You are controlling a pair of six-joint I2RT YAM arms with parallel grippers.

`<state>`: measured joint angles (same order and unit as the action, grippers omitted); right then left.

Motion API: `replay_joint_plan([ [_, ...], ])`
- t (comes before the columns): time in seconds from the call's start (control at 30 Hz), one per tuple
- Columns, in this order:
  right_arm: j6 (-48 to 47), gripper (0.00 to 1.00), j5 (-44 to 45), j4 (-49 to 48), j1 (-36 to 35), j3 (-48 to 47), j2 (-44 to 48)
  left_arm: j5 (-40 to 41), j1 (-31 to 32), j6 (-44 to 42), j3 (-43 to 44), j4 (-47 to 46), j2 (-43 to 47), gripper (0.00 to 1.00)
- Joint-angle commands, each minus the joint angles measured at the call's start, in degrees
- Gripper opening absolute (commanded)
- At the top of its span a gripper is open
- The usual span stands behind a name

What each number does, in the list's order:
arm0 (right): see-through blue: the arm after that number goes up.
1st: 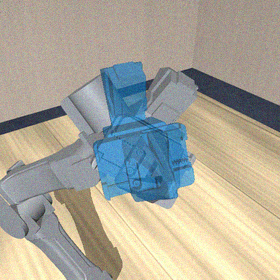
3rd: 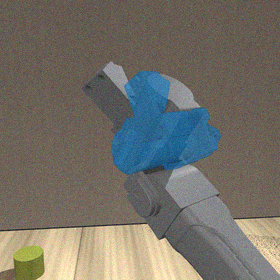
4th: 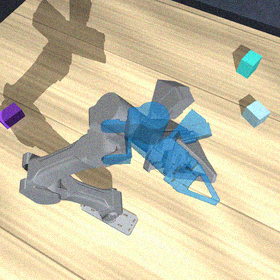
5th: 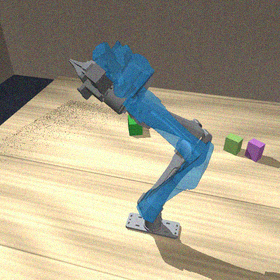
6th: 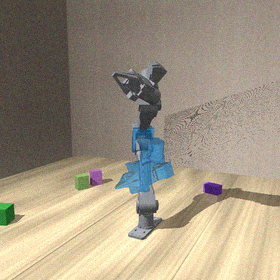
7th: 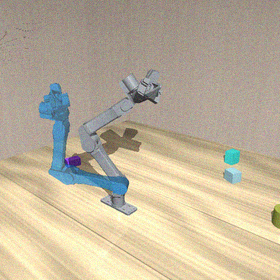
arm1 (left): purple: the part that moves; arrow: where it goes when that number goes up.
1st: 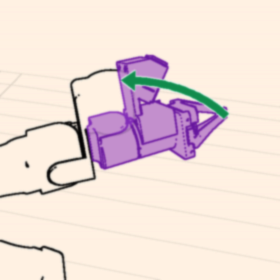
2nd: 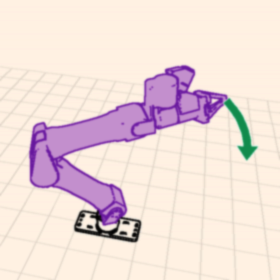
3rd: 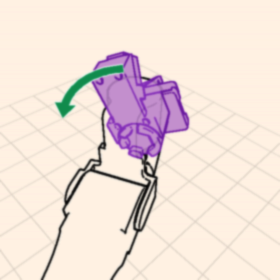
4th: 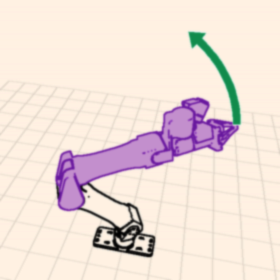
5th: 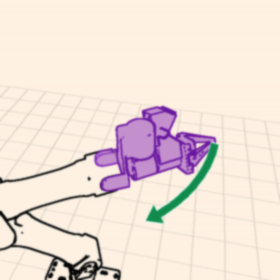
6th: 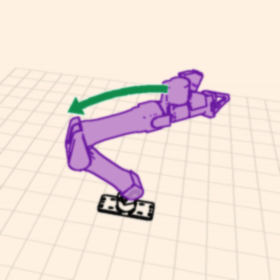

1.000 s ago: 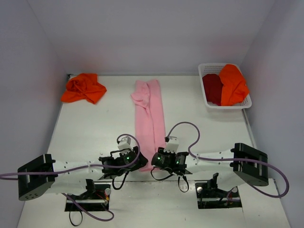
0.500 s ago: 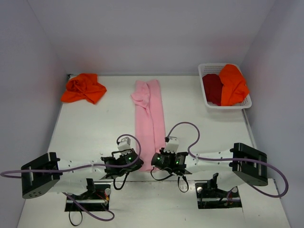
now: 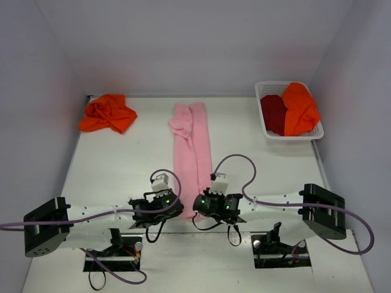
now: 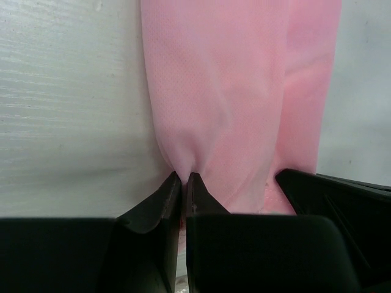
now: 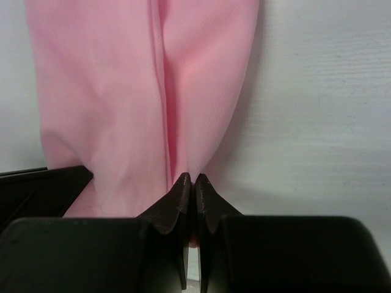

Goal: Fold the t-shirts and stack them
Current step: Fold the tshirt

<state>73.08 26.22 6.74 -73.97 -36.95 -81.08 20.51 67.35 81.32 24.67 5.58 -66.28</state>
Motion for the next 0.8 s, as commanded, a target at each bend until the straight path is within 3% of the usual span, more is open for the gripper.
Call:
replay_joint_plan([
  [0.0, -0.65, 0.00, 4.28, 2.40, -0.47, -3.39, 2.94, 2.78, 0.06, -1.78, 3.81, 2.24, 2.03, 0.00],
  [0.77, -7.95, 0.00, 9.99, 9.43, 2.51, -11.04, 10.50, -2.41, -12.51, -13.55, 10.49, 6.89, 8.36, 0.00],
])
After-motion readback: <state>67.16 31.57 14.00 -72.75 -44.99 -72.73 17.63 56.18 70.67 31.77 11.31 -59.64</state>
